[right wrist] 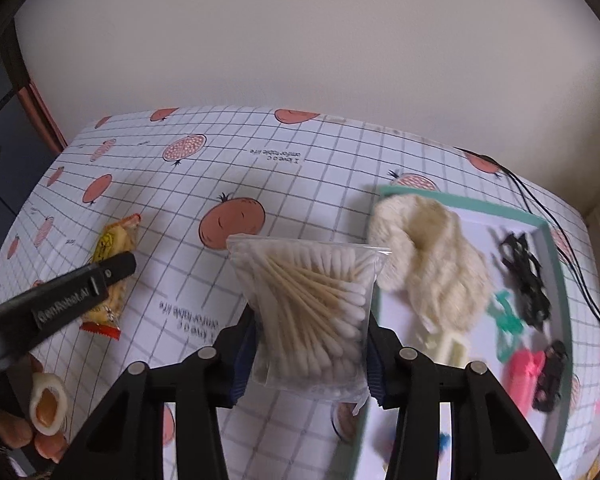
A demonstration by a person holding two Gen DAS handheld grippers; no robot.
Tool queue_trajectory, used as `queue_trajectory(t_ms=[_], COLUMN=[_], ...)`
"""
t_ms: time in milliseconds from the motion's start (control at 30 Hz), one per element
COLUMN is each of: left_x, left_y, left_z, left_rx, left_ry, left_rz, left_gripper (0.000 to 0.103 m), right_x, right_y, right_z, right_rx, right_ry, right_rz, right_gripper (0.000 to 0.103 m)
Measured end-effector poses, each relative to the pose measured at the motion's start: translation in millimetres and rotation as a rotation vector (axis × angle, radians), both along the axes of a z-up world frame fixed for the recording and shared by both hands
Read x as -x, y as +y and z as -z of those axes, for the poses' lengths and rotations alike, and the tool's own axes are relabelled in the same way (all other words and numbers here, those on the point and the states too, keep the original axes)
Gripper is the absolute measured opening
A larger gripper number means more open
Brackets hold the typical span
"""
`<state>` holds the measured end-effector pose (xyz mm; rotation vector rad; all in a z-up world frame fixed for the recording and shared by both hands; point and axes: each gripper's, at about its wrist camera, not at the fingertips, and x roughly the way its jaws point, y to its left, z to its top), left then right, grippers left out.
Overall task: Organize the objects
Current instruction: 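Carry the snack packet with left tool over the tray while right tool carries the swab bag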
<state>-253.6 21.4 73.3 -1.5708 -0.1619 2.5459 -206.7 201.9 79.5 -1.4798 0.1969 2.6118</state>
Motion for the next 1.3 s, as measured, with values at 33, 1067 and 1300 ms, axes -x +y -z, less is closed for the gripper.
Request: queue_trajectory(t_ms=[33, 1067, 1300], left_x=[-5, -125, -141], left_y=[3, 93, 133], left_z=[-4, -39, -38], left_rx=[0.002, 0.000, -0.036], left_ry=[0.005, 0.080, 0.099], left_rz=[0.009, 0.221, 0.314], left_gripper=[0.038, 0.038, 0.038], right_x=[-7, -135, -149], right_y=[1, 105, 139], right_z=[-3, -5, 2], right_rx=[-0.003, 0.026, 0.051], right_ry=[0.000, -0.029, -0.041], right_rz=[0.005, 0.200, 0.280], right_gripper=[0.049, 0.049, 0.049])
